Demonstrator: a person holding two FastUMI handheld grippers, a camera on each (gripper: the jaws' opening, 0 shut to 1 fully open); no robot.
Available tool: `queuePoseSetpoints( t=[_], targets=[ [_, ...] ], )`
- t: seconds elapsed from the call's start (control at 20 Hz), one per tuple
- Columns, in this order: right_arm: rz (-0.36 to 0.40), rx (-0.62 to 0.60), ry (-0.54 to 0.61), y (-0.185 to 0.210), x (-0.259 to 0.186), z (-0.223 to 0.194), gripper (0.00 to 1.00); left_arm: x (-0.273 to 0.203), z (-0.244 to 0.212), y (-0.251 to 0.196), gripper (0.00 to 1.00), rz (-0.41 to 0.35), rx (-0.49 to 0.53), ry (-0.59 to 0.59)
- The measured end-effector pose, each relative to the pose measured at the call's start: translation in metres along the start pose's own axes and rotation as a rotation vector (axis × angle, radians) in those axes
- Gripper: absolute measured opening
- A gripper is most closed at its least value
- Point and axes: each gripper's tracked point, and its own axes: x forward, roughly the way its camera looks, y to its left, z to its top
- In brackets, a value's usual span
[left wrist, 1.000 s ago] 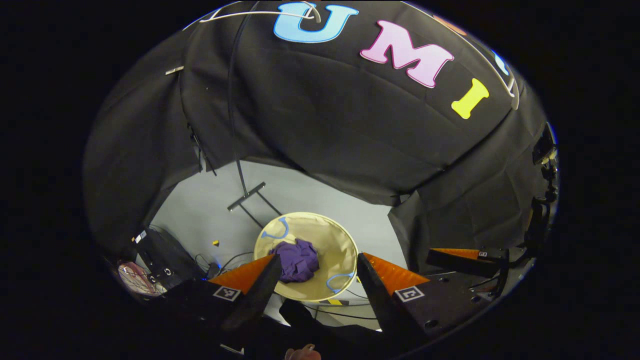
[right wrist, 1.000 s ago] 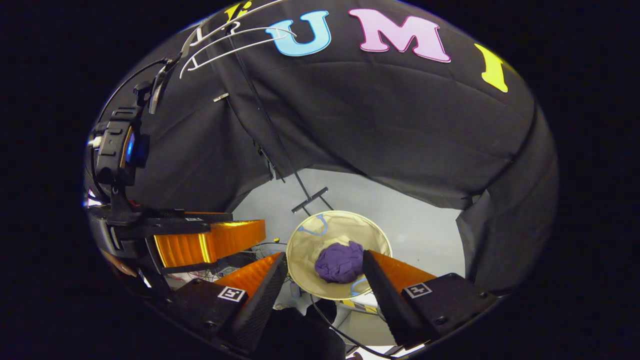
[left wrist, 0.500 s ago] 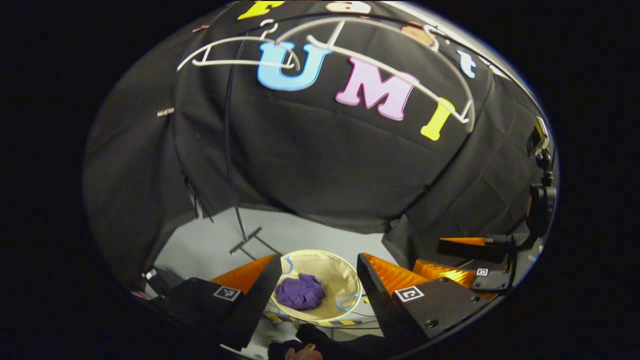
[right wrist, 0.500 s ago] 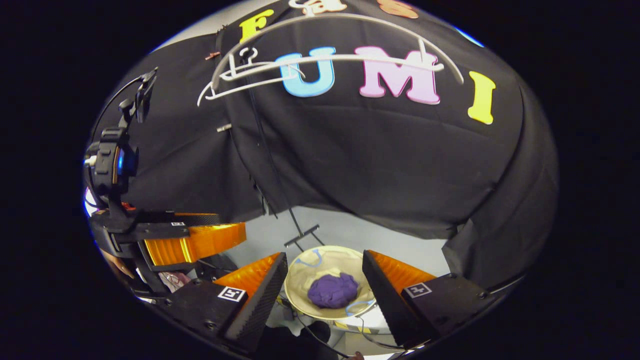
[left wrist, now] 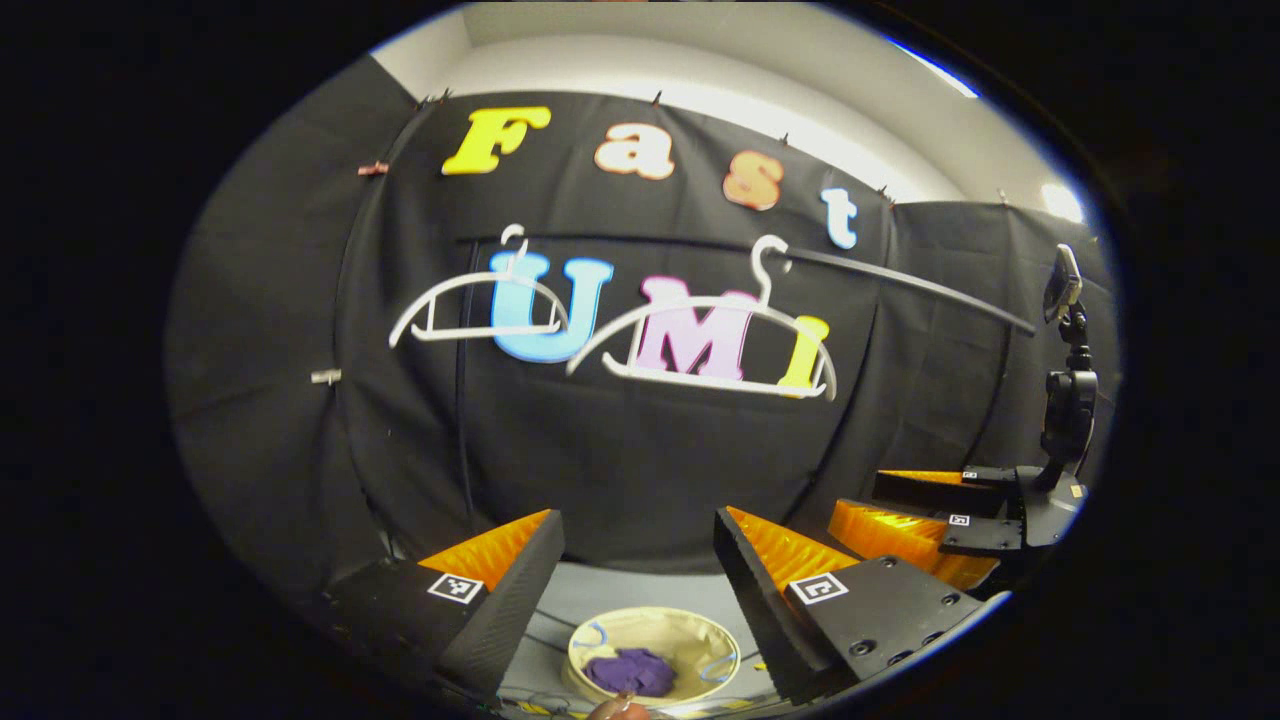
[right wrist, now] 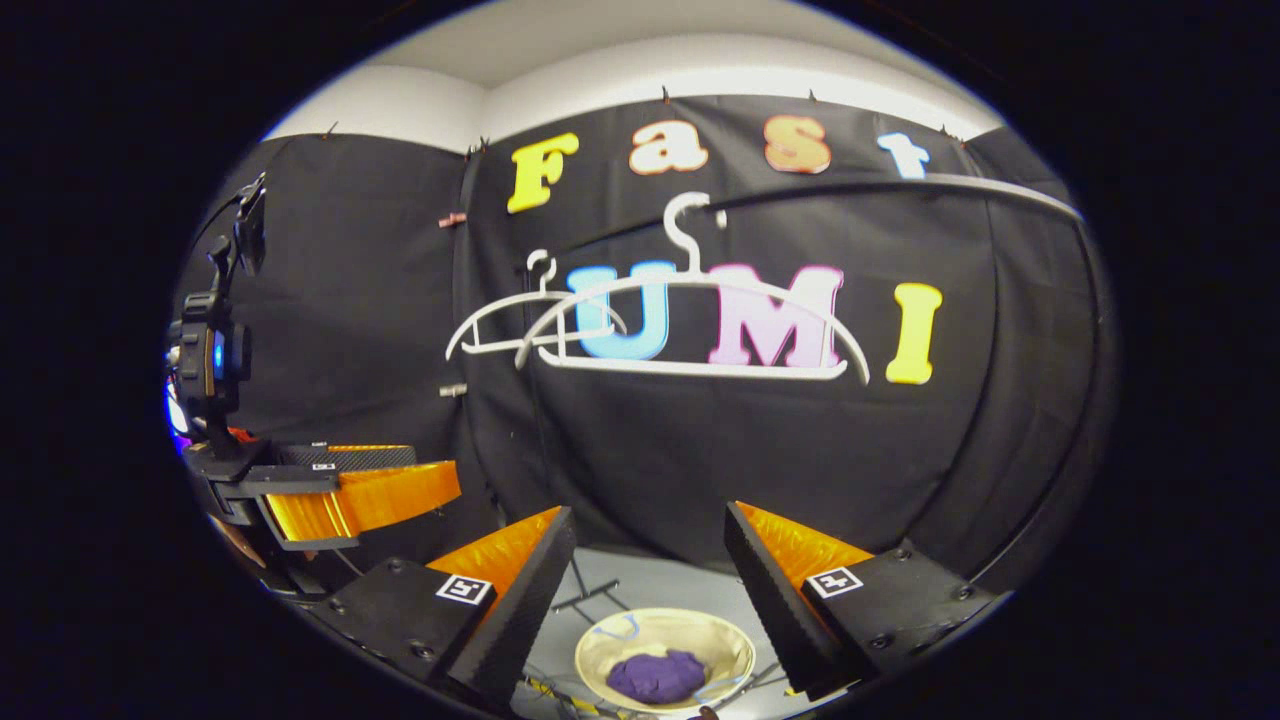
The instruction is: Grasp the clothes on the hanger with both hands and then place them into the laundry hamper below.
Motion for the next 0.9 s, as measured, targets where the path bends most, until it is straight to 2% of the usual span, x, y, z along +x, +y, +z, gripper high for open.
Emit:
queuePoseSetpoints(
  t=[0.15,0.2,0.25,0.35,0.45,0.5,0.55,0.6,0.65,0.7,0.75,0.9],
  targets=[
    [-0.027,-0.007,-0.141,0.006,-0.035,0.038,0.98,-0.032,0.035,-0.003,0.95,-0.052,0.037,-0.148],
    [-0.035,-0.005,-0.171,0.010,-0.043,0.044,0.98,-0.043,0.043,-0.005,0.92,-0.076,0.043,-0.181],
    [-0.042,0.001,-0.193,0.015,-0.050,0.047,0.98,-0.052,0.048,-0.006,0.92,-0.102,0.046,-0.201],
    [-0.060,0.008,-0.235,0.022,-0.066,0.051,0.98,-0.054,0.047,-0.009,0.95,-0.133,0.048,-0.213],
    [-0.081,-0.006,-0.274,0.026,-0.082,0.060,0.98,-0.048,0.045,-0.008,0.97,-0.126,0.052,-0.224],
    [-0.093,-0.019,-0.292,0.027,-0.088,0.064,1.00,-0.052,0.044,-0.011,0.92,-0.120,0.058,-0.223],
    [-0.109,-0.029,-0.310,0.028,-0.093,0.067,1.00,-0.055,0.048,-0.012,0.92,-0.116,0.062,-0.228],
    [-0.126,-0.032,-0.317,0.028,-0.098,0.069,0.98,-0.060,0.049,-0.013,0.90,-0.118,0.061,-0.229],
    [-0.136,-0.026,-0.322,0.030,-0.102,0.069,0.98,-0.061,0.048,-0.012,0.94,-0.124,0.058,-0.230],
    [-0.144,-0.020,-0.318,0.031,-0.104,0.068,0.98,-0.061,0.049,-0.012,0.90,-0.127,0.056,-0.235],
    [-0.155,-0.016,-0.310,0.031,-0.105,0.066,0.98,-0.061,0.048,-0.012,0.94,-0.128,0.057,-0.238],
    [-0.168,0.011,-0.299,0.030,-0.112,0.065,0.97,-0.063,0.047,-0.012,0.94,-0.126,0.060,-0.230]
  ],
)
